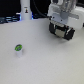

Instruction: Open the kcup holder, insert the kcup into the holder, and close the kcup holder

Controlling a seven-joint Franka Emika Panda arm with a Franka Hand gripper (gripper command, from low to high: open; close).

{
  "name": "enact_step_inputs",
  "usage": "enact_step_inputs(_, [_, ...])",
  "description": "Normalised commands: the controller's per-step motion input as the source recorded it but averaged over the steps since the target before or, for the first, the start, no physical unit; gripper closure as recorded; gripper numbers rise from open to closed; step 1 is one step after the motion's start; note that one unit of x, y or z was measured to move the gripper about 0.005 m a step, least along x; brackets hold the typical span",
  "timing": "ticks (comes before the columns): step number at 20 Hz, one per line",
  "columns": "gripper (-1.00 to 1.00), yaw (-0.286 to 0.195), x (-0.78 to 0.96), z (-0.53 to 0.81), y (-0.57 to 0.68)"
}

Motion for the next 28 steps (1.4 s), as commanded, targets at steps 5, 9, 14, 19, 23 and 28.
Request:
enact_step_inputs(5, [1.00,-0.076,0.95,0.25,-0.30])
enact_step_inputs(9, [1.00,-0.073,0.95,0.26,-0.30])
enact_step_inputs(14, [1.00,-0.038,0.31,0.12,-0.15])
enact_step_inputs(19, [1.00,0.033,0.39,0.09,-0.45])
enact_step_inputs(23, [1.00,0.005,0.59,0.09,-0.69])
enact_step_inputs(28, [1.00,-0.079,0.93,0.25,-0.32])
